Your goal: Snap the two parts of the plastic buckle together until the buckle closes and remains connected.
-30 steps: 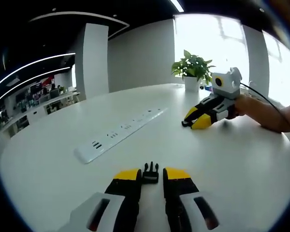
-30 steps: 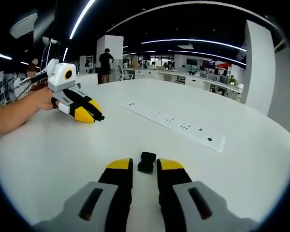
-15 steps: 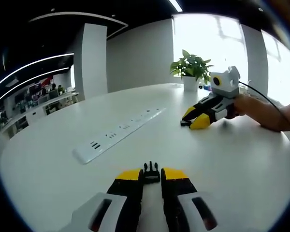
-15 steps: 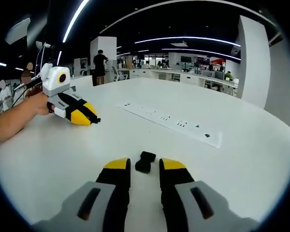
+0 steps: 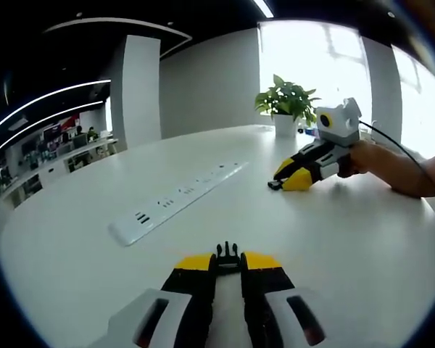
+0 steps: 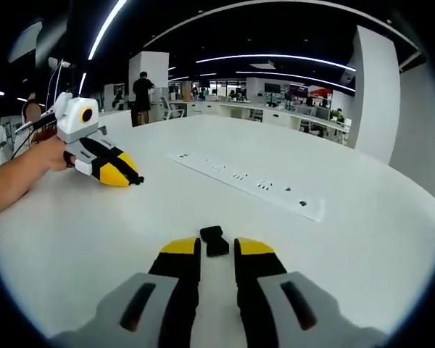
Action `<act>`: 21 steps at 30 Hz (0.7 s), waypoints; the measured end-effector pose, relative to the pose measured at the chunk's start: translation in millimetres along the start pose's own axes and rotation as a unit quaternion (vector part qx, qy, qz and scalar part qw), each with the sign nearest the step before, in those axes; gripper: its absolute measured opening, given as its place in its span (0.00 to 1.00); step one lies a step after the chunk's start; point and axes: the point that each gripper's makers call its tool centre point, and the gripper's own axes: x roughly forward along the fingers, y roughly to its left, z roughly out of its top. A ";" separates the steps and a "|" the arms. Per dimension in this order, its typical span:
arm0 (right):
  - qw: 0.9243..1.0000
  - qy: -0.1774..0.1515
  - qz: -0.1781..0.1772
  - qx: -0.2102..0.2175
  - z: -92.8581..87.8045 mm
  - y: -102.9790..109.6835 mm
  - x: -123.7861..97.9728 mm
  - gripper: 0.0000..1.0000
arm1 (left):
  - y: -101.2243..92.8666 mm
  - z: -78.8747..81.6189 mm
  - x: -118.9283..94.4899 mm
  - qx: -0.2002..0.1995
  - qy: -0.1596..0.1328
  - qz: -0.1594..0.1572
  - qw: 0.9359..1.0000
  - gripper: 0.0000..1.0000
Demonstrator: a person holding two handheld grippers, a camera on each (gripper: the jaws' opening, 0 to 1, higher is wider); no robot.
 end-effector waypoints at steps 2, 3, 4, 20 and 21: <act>1.000 -0.001 0.002 -0.005 0.1 0.7 0.8 0.18 | -0.2 0.0 -0.1 0.000 0.000 0.000 1.000 0.12; 1.000 -0.001 0.004 -0.008 -0.2 1.2 0.7 0.18 | 0.0 0.0 -0.1 0.000 0.000 0.000 1.000 0.12; 1.000 -0.002 0.007 -0.009 -0.2 1.5 0.7 0.17 | 0.1 0.0 -0.1 0.000 0.000 -0.001 1.000 0.12; 1.000 -0.005 0.005 -0.002 0.3 2.5 0.0 0.14 | 1.1 0.7 0.3 -0.002 -0.001 0.000 1.000 0.12; 1.000 -0.005 0.003 -0.001 0.2 1.9 -0.1 0.14 | 1.0 0.9 0.5 0.000 -0.001 0.002 1.000 0.12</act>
